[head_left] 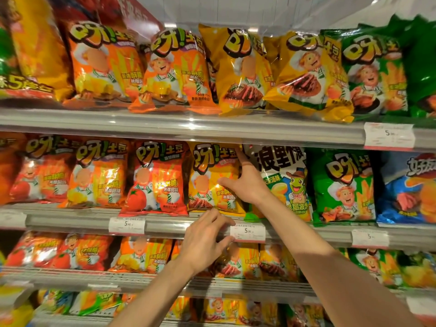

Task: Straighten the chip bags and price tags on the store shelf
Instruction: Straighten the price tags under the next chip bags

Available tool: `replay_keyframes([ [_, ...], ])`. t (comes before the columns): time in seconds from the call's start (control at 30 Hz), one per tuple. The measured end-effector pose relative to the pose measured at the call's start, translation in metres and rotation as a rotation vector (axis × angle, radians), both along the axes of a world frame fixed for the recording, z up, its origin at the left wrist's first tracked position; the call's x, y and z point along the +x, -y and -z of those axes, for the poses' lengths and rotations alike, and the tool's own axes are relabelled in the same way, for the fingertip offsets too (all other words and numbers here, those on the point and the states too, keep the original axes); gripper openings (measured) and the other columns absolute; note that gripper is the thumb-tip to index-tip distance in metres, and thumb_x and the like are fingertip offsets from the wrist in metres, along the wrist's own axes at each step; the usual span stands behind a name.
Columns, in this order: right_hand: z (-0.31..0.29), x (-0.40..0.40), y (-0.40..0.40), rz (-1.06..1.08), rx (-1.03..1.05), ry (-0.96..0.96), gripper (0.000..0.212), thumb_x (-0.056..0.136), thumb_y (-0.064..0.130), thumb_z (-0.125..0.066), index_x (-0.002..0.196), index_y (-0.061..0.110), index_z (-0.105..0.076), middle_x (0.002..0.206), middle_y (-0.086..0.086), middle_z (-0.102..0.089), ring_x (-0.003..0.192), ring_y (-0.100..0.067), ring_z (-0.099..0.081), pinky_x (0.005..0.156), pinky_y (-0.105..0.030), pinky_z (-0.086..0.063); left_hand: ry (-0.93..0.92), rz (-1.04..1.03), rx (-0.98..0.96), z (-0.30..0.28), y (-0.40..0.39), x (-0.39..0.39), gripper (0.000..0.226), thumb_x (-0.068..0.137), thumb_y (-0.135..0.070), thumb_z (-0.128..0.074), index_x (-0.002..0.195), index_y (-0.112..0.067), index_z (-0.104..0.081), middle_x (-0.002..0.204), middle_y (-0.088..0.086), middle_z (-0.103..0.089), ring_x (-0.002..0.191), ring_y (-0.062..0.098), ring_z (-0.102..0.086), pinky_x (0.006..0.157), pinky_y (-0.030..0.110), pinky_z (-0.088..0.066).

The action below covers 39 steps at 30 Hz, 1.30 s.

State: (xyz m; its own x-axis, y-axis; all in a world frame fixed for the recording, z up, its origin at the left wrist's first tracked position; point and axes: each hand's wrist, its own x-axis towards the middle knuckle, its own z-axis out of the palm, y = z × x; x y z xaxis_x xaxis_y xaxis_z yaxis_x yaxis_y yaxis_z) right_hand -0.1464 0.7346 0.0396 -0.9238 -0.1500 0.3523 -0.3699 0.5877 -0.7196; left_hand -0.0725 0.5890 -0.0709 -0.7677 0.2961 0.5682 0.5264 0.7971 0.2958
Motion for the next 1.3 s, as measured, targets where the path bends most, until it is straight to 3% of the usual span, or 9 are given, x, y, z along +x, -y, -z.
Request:
replay_keyframes([
  [0.17,-0.005,0.006,0.003,0.017,0.043,0.025,0.099,0.082,0.035,-0.078,0.157,0.026,-0.014,0.152,-0.007,-0.042,0.136,-0.026,-0.044,0.097,-0.027,-0.04,0.007,-0.002,-0.001,-0.001,0.0,0.001,0.032,0.085,-0.044,-0.069,0.113,-0.032,-0.061,0.096,-0.013,-0.05,0.092,0.006,-0.049,0.068,0.021,-0.04],
  [0.3,-0.006,0.012,-0.004,-0.016,-0.024,0.033,0.099,0.076,0.042,-0.081,0.154,0.031,-0.021,0.14,0.0,-0.054,0.125,-0.019,-0.054,0.103,-0.04,-0.05,0.014,0.003,0.004,-0.003,0.0,0.003,0.031,0.085,-0.043,-0.071,0.111,-0.03,-0.062,0.097,-0.013,-0.05,0.091,0.006,-0.05,0.067,0.024,-0.043],
  [0.5,-0.017,0.044,-0.047,-0.071,-0.185,-0.03,0.068,0.09,0.022,-0.07,0.148,0.026,-0.036,0.129,0.009,-0.055,0.107,-0.006,-0.064,0.088,-0.025,-0.053,-0.029,-0.017,-0.012,0.002,-0.003,0.008,0.03,0.084,-0.039,-0.072,0.11,-0.027,-0.062,0.096,-0.01,-0.052,0.091,0.011,-0.053,0.067,0.021,-0.038],
  [0.6,-0.014,0.058,-0.08,0.024,-0.204,-0.131,0.038,0.091,0.015,-0.067,0.128,0.018,-0.058,0.104,0.001,-0.069,0.083,-0.002,-0.065,0.079,-0.021,-0.052,-0.064,-0.03,-0.067,0.003,-0.007,0.011,0.029,0.086,-0.037,-0.071,0.112,-0.027,-0.061,0.098,-0.007,-0.053,0.09,0.014,-0.054,0.066,0.022,-0.039],
  [0.7,0.0,0.067,-0.117,0.18,-0.136,-0.23,0.019,0.091,0.016,-0.068,0.11,0.019,-0.068,0.096,0.0,-0.064,0.084,-0.01,-0.063,0.072,-0.017,-0.05,-0.121,-0.031,-0.152,0.002,-0.01,0.012,0.024,0.088,-0.035,-0.07,0.107,-0.025,-0.059,0.096,-0.004,-0.051,0.089,0.018,-0.054,0.064,0.024,-0.039],
  [0.77,0.01,0.067,-0.135,0.254,-0.05,-0.268,0.026,0.09,0.023,-0.07,0.115,0.02,-0.065,0.105,0.002,-0.058,0.095,-0.017,-0.062,0.08,-0.023,-0.053,-0.144,-0.037,-0.192,0.001,-0.011,0.011,0.023,0.088,-0.036,-0.068,0.105,-0.024,-0.059,0.094,-0.003,-0.05,0.087,0.019,-0.053,0.063,0.025,-0.039],
  [0.9,0.02,0.057,-0.146,0.216,0.084,-0.039,0.081,0.084,0.047,-0.073,0.15,0.025,-0.03,0.141,-0.001,-0.046,0.126,-0.016,-0.05,0.107,-0.04,-0.044,-0.095,-0.032,-0.153,-0.004,-0.012,0.007,0.031,0.083,-0.04,-0.073,0.106,-0.027,-0.058,0.091,-0.006,-0.049,0.084,0.016,-0.053,0.06,0.023,-0.035],
  [1.07,0.013,0.041,-0.133,0.11,-0.097,0.154,0.12,0.076,0.038,-0.084,0.157,0.027,0.004,0.139,0.008,-0.048,0.119,-0.01,-0.054,0.103,-0.024,-0.04,-0.02,-0.04,-0.12,-0.007,-0.011,0.003,0.036,0.081,-0.044,-0.075,0.109,-0.03,-0.059,0.093,-0.01,-0.048,0.089,0.012,-0.052,0.061,0.02,-0.034],
  [1.3,0.022,0.036,-0.121,0.203,-0.309,0.104,0.116,0.071,0.032,-0.088,0.157,0.019,-0.01,0.136,0.004,-0.05,0.118,-0.01,-0.052,0.101,-0.024,-0.039,0.011,-0.029,-0.114,-0.009,-0.011,0.005,0.036,0.082,-0.043,-0.074,0.112,-0.031,-0.058,0.097,-0.01,-0.049,0.093,0.011,-0.052,0.064,0.021,-0.036],
])
